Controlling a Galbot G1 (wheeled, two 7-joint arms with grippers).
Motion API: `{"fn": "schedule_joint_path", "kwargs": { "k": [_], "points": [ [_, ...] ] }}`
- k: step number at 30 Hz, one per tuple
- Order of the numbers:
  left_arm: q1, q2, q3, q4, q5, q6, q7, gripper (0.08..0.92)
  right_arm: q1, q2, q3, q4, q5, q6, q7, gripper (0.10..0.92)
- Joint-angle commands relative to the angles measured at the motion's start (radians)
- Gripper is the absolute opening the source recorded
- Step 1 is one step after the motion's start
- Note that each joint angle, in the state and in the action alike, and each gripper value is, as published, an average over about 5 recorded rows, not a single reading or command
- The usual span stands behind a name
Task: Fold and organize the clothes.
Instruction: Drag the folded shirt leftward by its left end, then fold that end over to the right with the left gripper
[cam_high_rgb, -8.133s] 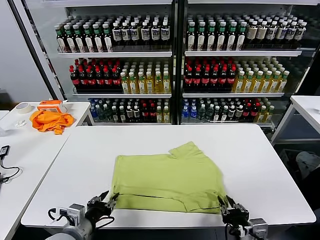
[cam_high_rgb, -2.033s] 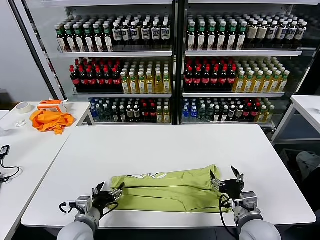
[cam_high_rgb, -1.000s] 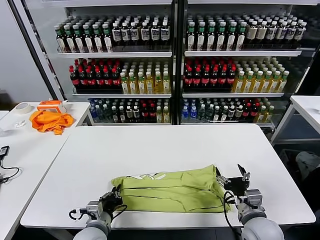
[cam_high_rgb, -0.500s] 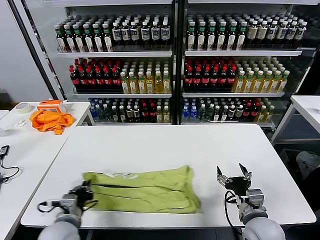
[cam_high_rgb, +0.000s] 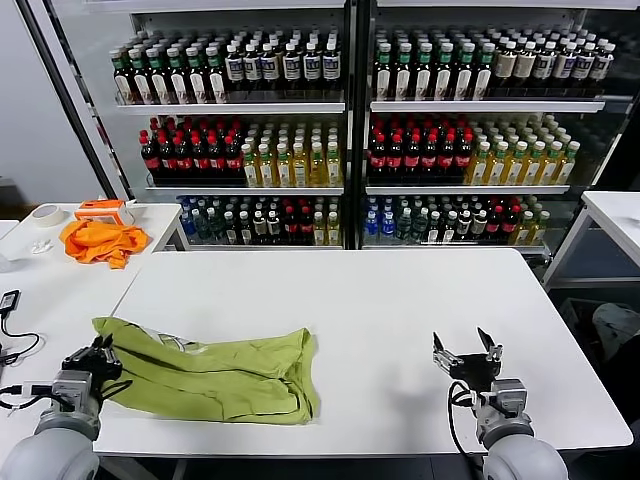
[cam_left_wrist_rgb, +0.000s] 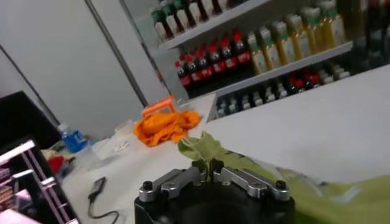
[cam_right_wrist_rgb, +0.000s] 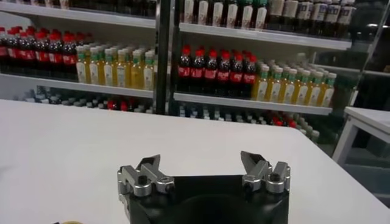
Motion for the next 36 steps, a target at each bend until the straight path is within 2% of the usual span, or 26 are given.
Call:
{"fn": "schedule_joint_path", "kwargs": {
  "k": [1, 6, 10, 36],
  "points": [
    [-0.120, -0.121, 0.265, -0.084, -0.115, 0.010, 0.025, 0.111, -0.009, 0.000, 0.014, 0.001, -0.001, 0.001, 0.000, 0.823],
    [-0.166, -0.207, 0.398, -0.051, -0.119, 0.011, 0.022, 0.111, -0.016, 0.004, 0.021, 0.001, -0.006, -0.001, 0.001, 0.823],
    [-0.199, -0.243, 0.448, -0.012, -0.120, 0.011, 0.023, 0.111, -0.025, 0.008, 0.028, 0.006, -0.011, -0.002, 0.000, 0.823],
    [-0.255, -0.320, 0.505, 0.052, -0.205, 0.009, 0.018, 0.125, -0.027, 0.016, 0.018, 0.001, -0.030, -0.005, -0.002, 0.823]
  ]
}}
